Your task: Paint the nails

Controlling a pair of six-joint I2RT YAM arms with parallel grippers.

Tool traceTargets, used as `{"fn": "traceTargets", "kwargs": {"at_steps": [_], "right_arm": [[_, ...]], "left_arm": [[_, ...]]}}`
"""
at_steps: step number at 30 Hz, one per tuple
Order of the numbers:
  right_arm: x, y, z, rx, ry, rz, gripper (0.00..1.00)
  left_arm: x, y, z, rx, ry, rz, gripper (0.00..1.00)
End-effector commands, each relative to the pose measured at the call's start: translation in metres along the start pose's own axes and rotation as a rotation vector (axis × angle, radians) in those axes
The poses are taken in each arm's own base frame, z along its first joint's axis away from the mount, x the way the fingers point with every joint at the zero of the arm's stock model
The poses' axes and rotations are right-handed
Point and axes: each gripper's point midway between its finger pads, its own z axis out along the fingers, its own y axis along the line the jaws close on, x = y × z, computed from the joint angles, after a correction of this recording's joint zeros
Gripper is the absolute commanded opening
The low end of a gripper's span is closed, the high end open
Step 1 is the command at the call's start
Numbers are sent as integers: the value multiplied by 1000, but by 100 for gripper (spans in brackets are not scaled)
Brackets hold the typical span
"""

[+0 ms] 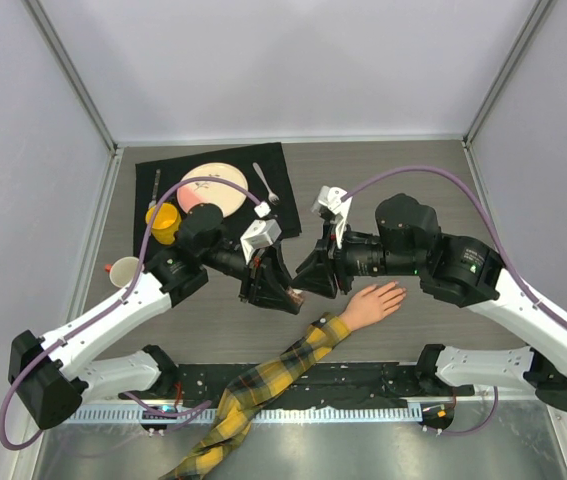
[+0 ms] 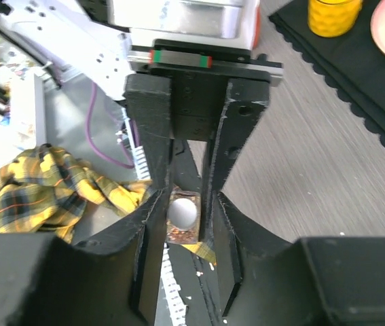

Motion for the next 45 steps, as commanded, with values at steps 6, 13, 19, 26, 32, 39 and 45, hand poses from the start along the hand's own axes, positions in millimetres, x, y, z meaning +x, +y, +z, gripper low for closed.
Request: {"fn": "traceTargets", "kwargs": {"at_steps": [6,13,19,26,32,39,45], "right_arm": [[1,15,-1,-121,-30,-3,37],[10,6,1,-99,-20,40,7],[9,0,-1,-83,-31,65,23],[-12,7,-8,-99,-91,57,61],[-23,5,-9,-82,-118,49,63],[-29,6,-11,-80,-132,39,58],[-26,2,-5,-75,-117,41,52]], "left_arm": [[-27,-10,-4,-14,-51,126,0],[-33,-3,-8,-71,-81,153,0],[-32,-1,-9,-77,-83,153,0],[-31,0,-8,-70,-76,142,0],[-29,0,-8,-69,-71,137,0],[-29,0,-8,-72,-65,133,0],[-28,1,-8,-74,-63,133,0]]}}
